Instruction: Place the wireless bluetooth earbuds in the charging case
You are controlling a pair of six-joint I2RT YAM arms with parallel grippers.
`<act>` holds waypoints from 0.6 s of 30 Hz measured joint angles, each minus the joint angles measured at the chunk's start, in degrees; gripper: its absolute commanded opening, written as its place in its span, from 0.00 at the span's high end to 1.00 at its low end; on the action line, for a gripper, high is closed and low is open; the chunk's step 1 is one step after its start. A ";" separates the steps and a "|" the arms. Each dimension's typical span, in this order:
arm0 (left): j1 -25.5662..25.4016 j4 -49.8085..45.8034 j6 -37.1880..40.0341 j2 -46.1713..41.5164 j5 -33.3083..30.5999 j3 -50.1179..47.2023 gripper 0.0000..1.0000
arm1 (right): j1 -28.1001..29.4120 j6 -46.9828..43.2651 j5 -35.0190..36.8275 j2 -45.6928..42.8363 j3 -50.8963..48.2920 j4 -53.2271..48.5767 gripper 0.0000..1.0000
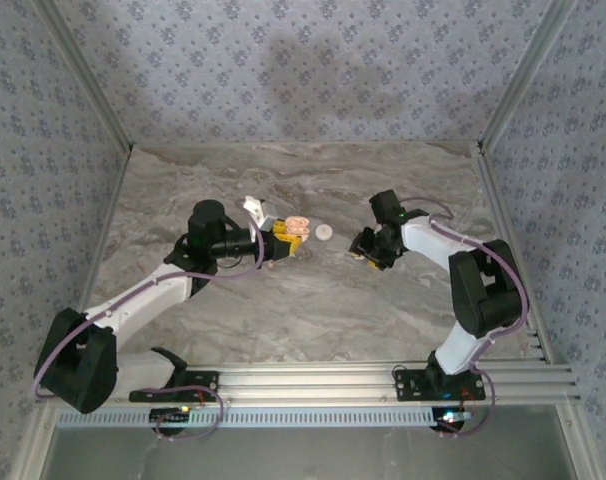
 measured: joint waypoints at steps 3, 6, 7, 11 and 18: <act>0.00 0.00 0.00 -0.42 0.00 0.00 0.81 | -0.07 0.17 -0.07 1.70 0.00 1.11 0.51; 0.00 -0.11 0.02 -0.68 -0.02 0.00 0.81 | -0.07 0.17 -0.20 3.32 0.07 1.55 0.53; 0.00 -0.13 0.02 -0.72 -0.02 0.00 0.81 | -0.11 0.17 -0.22 3.63 0.15 1.60 0.53; 0.02 -0.15 0.02 -0.72 -0.02 0.00 0.81 | -0.46 0.15 -0.48 4.81 1.44 1.64 0.54; 0.02 -0.35 0.04 -0.72 -0.04 0.00 0.81 | -1.22 -0.09 -1.09 7.26 4.17 1.88 0.55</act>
